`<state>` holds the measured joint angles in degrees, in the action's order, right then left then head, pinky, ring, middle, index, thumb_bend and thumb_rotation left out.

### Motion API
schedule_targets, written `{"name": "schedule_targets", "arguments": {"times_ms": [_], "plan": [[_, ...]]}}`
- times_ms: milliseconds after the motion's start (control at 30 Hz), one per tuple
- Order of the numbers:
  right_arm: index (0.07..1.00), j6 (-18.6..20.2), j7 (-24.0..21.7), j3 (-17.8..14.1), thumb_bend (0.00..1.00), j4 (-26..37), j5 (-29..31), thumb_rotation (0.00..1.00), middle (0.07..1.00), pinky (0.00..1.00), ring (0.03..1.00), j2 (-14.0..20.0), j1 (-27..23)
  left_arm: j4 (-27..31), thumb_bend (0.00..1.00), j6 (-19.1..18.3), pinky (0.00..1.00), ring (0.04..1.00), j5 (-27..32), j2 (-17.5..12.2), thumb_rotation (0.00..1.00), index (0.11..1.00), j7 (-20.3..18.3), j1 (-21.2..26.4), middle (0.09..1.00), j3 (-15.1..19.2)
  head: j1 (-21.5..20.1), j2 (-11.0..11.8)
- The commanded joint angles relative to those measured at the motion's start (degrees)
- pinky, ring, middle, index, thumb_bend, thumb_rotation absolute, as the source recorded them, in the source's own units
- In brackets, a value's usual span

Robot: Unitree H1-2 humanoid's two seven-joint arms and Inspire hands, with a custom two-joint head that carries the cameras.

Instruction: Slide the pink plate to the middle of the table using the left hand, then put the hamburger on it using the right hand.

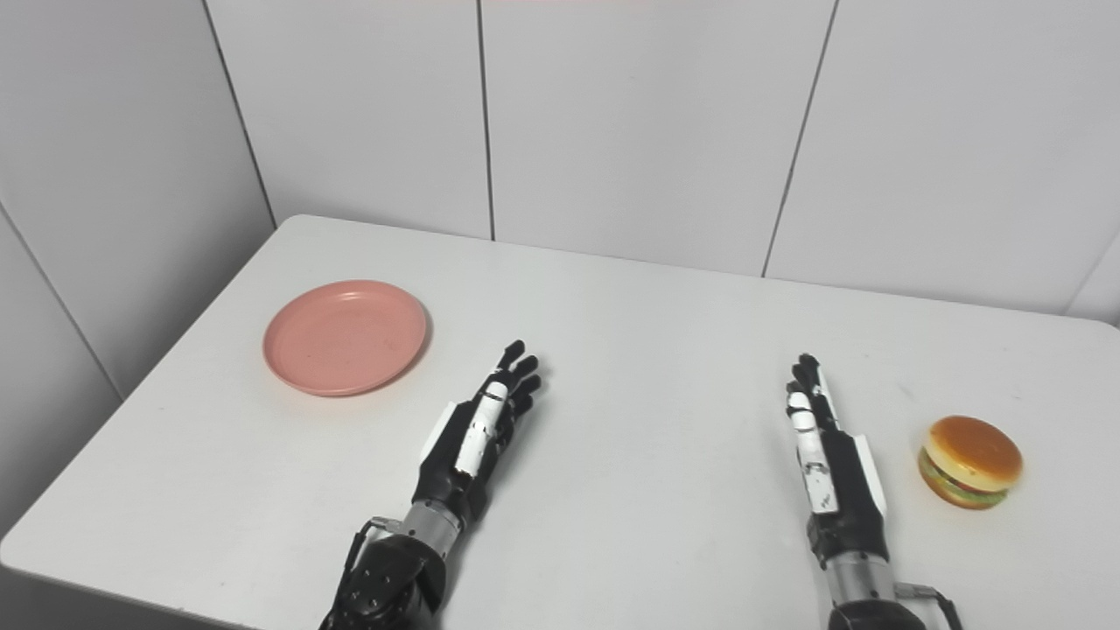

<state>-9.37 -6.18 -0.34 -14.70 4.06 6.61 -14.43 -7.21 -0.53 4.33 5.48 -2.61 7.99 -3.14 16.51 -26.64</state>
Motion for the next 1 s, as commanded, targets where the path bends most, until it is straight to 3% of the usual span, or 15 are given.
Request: {"name": "schedule_targets", "arguments": {"times_ms": [0,267,967], "plan": [[1.000,-2.7,-1.0,-0.6,0.19,-4.6,0.7,1.00,0.999,1.00,0.998,0.6,3.6,-2.4,0.33,0.3,0.98,0.960,-1.2,0.8,1.00,0.961,0.7,0.5,0.967,-0.5,1.2,0.3],[1.000,-5.1,-3.2,-1.5,0.15,-5.7,3.2,1.00,1.000,1.00,1.000,1.2,3.5,-3.8,0.32,1.3,0.94,0.948,-3.3,1.5,1.00,0.953,1.8,1.2,0.953,-1.5,3.5,0.3],[1.000,-1.9,-2.0,-0.9,0.13,-2.0,2.3,1.00,1.000,1.00,1.000,-0.2,4.4,0.1,0.33,-0.8,0.96,0.946,-2.9,0.1,1.00,0.948,0.3,1.2,0.951,-1.4,2.6,-1.2]]}}
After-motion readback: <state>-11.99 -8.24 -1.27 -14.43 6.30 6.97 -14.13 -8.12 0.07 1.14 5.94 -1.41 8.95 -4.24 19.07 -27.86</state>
